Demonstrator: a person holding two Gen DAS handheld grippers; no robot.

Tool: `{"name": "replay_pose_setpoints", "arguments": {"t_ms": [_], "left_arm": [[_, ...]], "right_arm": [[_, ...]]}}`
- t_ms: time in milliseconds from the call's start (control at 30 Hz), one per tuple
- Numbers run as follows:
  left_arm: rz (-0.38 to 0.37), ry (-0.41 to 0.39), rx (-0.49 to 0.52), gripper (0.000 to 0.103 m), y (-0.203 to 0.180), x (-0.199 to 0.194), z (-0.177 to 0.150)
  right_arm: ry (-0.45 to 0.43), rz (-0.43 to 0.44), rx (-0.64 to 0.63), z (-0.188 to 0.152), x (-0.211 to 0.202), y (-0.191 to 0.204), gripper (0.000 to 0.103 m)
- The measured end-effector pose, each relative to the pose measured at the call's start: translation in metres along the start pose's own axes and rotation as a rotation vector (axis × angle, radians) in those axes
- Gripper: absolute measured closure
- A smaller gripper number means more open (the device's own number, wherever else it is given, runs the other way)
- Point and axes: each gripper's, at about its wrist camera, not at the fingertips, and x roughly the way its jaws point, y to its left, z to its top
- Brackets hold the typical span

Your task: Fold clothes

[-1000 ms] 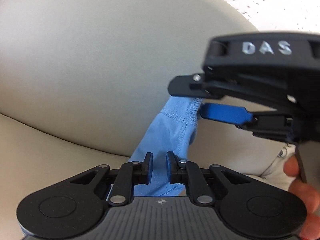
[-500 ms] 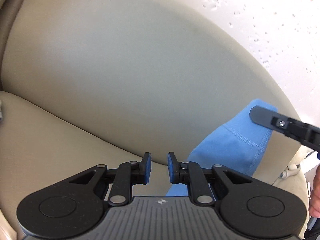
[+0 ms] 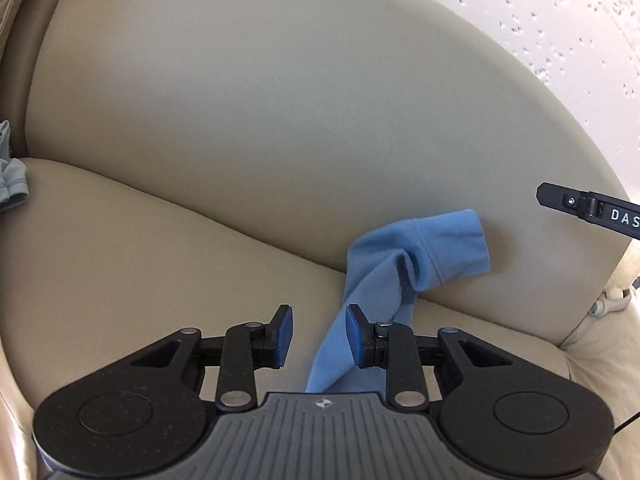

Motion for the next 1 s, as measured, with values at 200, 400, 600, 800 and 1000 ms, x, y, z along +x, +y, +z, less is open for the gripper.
{"name": "replay_pose_setpoints", "arguments": {"t_ms": [200,400,600,800,1000], "left_arm": [[0.051,-0.085,0.311,0.078,-0.028,0.015,0.02],[-0.005,-0.084,0.574,0.077,-0.05,0.047,0.06],[-0.108,-0.067,0.756,0.077,-0.049,0.06,0.069],[-0.176,-0.03,0.918,0.076,-0.056,0.052,0.053],[-0.136,-0.028,0.973,0.076,-0.068,0.074,0.045]], "right_arm": [[0.061,0.073,-0.009,-0.036,0.002,0.005,0.056],[0.048,0.119,0.076,-0.054,0.02,-0.011,0.056],[0.044,0.149,0.099,-0.064,0.029,-0.025,0.056],[0.038,0.2,0.109,-0.074,0.029,-0.042,0.056],[0.039,0.22,0.125,-0.075,0.037,-0.048,0.059]]}}
